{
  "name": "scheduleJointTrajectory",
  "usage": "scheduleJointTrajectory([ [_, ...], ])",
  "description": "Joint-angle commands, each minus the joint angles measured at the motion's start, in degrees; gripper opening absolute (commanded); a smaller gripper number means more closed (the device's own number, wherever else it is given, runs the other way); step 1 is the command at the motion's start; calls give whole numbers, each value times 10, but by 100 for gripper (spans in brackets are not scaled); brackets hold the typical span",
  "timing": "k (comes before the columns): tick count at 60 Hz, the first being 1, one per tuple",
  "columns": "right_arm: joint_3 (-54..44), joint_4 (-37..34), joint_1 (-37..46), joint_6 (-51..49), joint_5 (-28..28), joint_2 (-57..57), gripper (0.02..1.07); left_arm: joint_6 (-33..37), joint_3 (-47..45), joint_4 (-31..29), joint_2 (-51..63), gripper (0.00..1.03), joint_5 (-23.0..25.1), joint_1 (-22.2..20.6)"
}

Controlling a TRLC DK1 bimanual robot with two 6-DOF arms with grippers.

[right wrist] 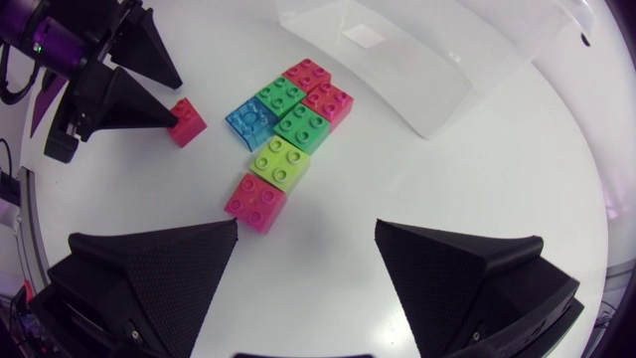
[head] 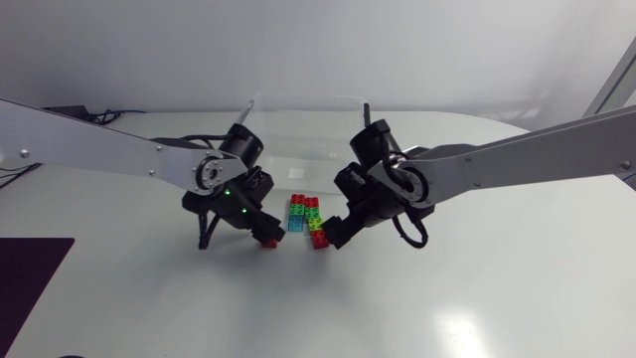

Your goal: Place the duplo bricks in the container

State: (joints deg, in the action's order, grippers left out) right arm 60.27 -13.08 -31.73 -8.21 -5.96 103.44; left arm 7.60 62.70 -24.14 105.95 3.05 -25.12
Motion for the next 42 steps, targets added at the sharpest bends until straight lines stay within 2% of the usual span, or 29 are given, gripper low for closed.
scheduleJointTrajectory([
  [1, 25, 3, -18, -5, 1, 26, 102, 15, -35, -23, -36, 58, -6, 13],
  [9, 61, -25, -32, 9, 0, 51, 102, 12, -39, -24, -80, 58, -5, 21],
  [24, 120, -103, -33, 50, -5, 93, 102, 2, -29, -28, -87, 59, -2, 22],
  [38, 151, -137, -32, 67, -20, 128, 96, 3, -36, -35, -87, 70, 0, 23],
  [42, 165, -150, -33, 70, -20, 134, 95, 3, -37, -35, -85, 70, 1, 24],
])
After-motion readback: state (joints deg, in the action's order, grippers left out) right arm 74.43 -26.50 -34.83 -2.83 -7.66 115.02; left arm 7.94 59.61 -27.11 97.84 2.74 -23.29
